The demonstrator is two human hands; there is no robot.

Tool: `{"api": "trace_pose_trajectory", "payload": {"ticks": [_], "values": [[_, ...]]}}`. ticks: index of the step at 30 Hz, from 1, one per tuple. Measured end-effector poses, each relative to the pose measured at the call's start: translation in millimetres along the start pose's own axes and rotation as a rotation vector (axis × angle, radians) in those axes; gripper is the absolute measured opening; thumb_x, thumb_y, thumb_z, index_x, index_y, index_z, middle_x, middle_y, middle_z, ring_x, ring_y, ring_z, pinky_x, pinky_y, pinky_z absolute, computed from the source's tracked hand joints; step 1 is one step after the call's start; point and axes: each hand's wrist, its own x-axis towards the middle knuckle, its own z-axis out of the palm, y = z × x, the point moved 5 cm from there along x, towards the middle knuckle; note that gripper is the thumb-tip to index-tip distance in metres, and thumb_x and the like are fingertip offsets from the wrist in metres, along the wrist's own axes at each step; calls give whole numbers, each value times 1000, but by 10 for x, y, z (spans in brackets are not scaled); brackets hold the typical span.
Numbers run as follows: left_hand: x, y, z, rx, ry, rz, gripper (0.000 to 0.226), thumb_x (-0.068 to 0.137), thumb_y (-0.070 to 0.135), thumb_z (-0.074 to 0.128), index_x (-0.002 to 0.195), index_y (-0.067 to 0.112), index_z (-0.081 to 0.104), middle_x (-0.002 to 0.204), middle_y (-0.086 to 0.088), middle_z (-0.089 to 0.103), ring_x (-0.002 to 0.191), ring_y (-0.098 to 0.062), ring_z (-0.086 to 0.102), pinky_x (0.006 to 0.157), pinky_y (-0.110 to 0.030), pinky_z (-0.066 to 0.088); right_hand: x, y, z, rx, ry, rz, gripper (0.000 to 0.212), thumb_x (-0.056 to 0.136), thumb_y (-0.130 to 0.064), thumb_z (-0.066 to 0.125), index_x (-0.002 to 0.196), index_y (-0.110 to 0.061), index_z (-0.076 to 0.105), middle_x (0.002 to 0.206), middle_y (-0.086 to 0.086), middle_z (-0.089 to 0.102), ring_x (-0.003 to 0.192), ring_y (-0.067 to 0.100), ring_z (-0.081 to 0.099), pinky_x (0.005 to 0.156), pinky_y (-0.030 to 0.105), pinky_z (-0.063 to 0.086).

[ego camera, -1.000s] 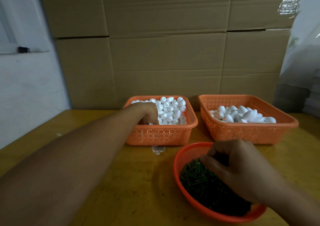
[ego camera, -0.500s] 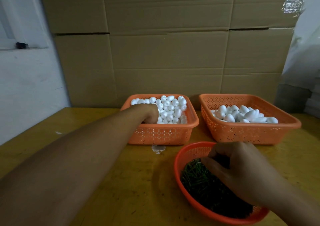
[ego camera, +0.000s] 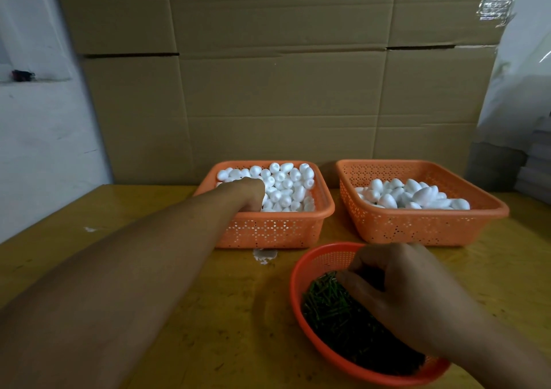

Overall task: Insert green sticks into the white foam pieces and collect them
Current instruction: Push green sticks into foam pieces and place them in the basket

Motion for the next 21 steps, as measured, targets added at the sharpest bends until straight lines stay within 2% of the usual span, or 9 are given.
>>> {"api": "trace_pose_trajectory", "payload": {"ticks": [2, 4, 6, 8, 10, 14, 16, 19, 21], "values": [[-16, -12, 7, -63, 8, 5, 27, 90, 38, 60, 115, 27, 59, 122, -6, 52, 128, -32, 41, 108, -51, 38, -2, -6, 4, -9, -6, -2, 25, 86, -59, 61, 84, -35, 68, 66, -15, 65, 61, 7, 60, 63, 36, 53], [-65, -21, -13, -153, 20, 15, 15, 89, 40, 60, 93, 27, 54, 112, -3, 52, 126, -29, 43, 105, -46, 41, -5, -7, 3, -19, -12, -3, 26, 86, -59, 60, 84, -35, 68, 66, -15, 65, 61, 7, 60, 63, 35, 53], [-168, -37, -69, -249, 67, 6, 24, 83, 43, 64, 86, 25, 48, 102, 2, 54, 118, -24, 50, 98, -39, 45, -6, -9, 2, -24, -21, -3, 26, 87, -59, 59, 86, -35, 69, 68, -15, 66, 62, 7, 60, 63, 34, 53], [-264, -92, -149, -444, 146, -27, 27, 77, 35, 67, 93, 17, 55, 89, 1, 61, 93, -19, 65, 74, -33, 54, -6, -13, 4, -25, -20, -8, 26, 87, -59, 59, 86, -35, 69, 69, -16, 66, 62, 5, 61, 63, 34, 53], [-376, -138, -234, -630, 182, -37, 24, 78, 26, 66, 97, 13, 59, 81, -4, 69, 70, -20, 70, 55, -28, 52, -4, -7, 8, -26, -17, -12, 26, 87, -58, 59, 85, -35, 69, 68, -17, 66, 62, 4, 61, 62, 34, 53], [-536, -136, -393, -839, 323, -2, 14, 83, 20, 65, 87, 6, 66, 76, -3, 64, 66, -19, 62, 58, -30, 44, 5, 5, 22, -33, -16, -28, 23, 87, -57, 61, 83, -36, 69, 66, -19, 65, 59, 1, 59, 55, 27, 50], [-609, -129, -429, -924, 382, 11, 17, 84, 18, 65, 92, 5, 70, 76, -5, 65, 64, -17, 55, 56, -28, 38, 10, 12, 28, -28, -16, -29, 22, 87, -57, 63, 82, -36, 69, 65, -20, 64, 59, 1, 59, 55, 27, 51], [-771, -140, -492, -1028, 492, 44, 18, 83, 18, 67, 101, 19, 71, 92, 4, 72, 78, -13, 62, 59, -24, 42, 21, 26, 43, -20, -37, -26, 18, 88, -52, 66, 84, -35, 70, 68, -20, 66, 62, 1, 61, 60, 30, 54], [-920, -129, -543, -1113, 573, 94, 20, 82, 14, 69, 100, 21, 69, 93, 9, 69, 79, -10, 61, 66, -26, 48, 26, 38, 70, -37, -82, -22, 16, 89, -49, 67, 87, -33, 72, 73, -19, 68, 66, 1, 63, 65, 30, 55]]}}
